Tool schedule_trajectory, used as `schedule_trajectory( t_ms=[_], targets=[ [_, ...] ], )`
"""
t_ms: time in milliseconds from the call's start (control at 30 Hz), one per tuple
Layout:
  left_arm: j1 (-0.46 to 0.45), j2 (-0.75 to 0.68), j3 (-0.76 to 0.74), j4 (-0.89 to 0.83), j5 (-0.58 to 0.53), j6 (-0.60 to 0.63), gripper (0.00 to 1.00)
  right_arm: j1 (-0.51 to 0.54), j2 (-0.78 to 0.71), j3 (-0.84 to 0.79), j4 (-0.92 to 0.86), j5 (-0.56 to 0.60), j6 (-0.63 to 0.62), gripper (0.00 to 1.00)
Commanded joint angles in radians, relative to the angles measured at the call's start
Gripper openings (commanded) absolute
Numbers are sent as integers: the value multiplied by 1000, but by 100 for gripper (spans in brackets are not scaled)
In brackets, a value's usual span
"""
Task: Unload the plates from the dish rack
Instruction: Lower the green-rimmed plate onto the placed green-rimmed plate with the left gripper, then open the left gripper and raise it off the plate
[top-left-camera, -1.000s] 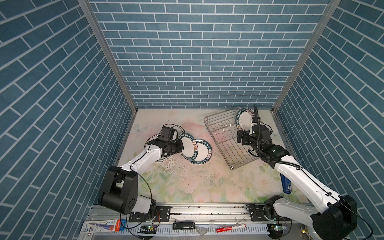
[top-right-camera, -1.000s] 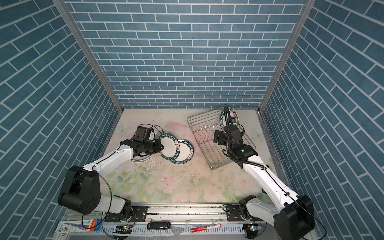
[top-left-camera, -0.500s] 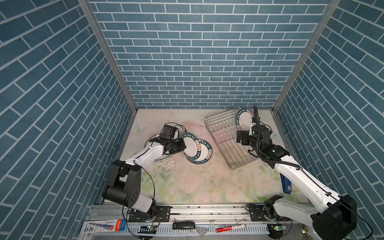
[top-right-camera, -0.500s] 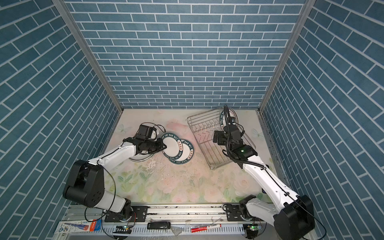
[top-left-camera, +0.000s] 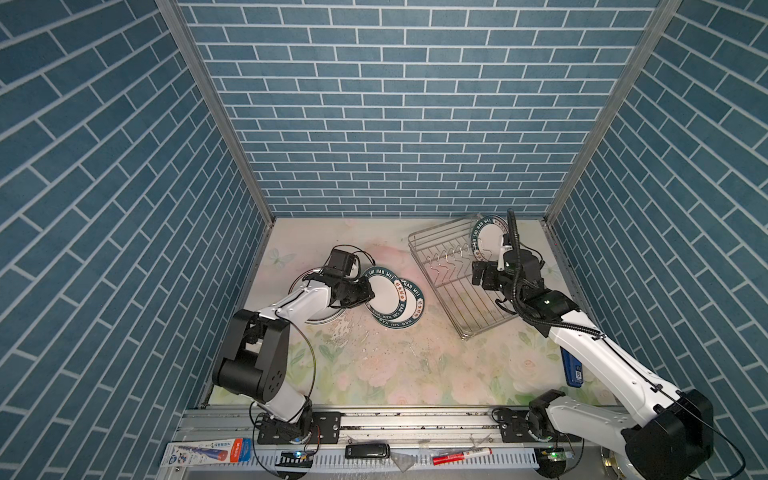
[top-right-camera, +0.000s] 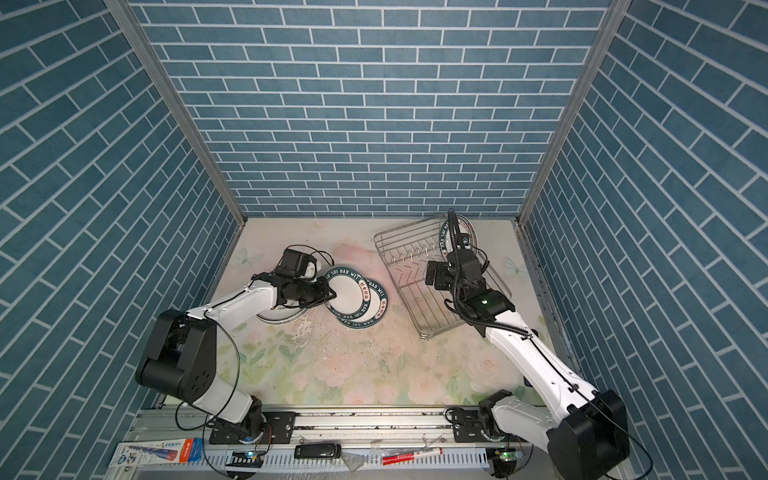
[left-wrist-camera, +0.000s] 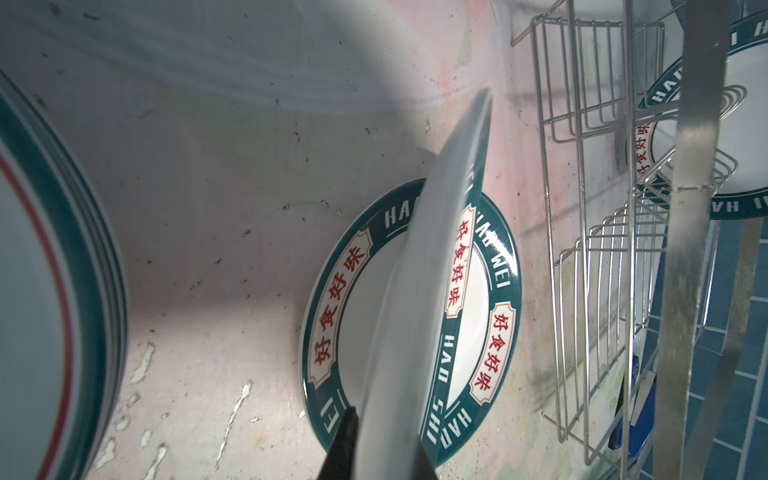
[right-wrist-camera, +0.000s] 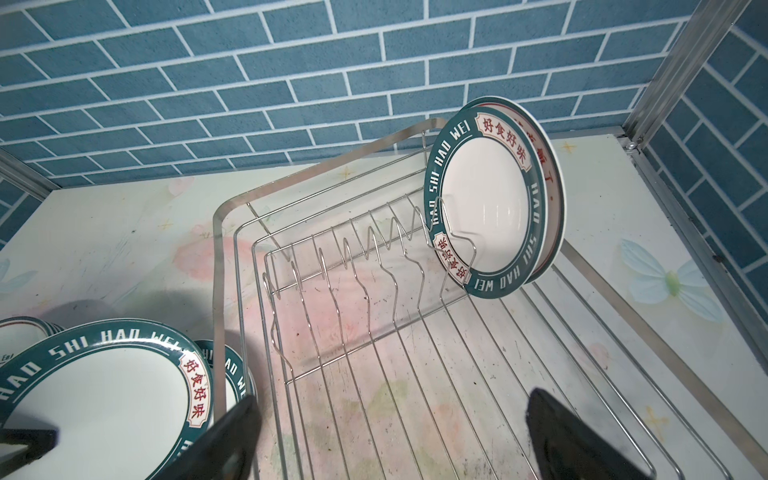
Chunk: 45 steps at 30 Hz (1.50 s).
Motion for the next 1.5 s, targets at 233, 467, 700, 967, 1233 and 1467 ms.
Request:
schedule_trajectory(
  t_ms=[233, 467, 700, 967, 1233, 1467],
  targets=[
    [2, 67, 15, -36, -7, 19, 26, 0, -19, -34, 21, -11, -22, 99],
    [2, 74, 19, -36, 2, 20, 31, 0, -13, -34, 24, -23, -26, 99],
    [0, 95, 31, -44, 10, 28, 35, 0, -7, -34, 28, -35, -28, 99],
    [-9, 104, 46, -66, 1, 41, 40, 0, -8, -35, 29, -45, -30, 99],
    [-24, 118, 63, -80, -6, 52, 44, 0, -7, -35, 30, -50, -33, 99],
    [-39, 120, 77, -108, -38, 63, 49, 0, -7, -34, 30, -53, -32, 99]
  ],
)
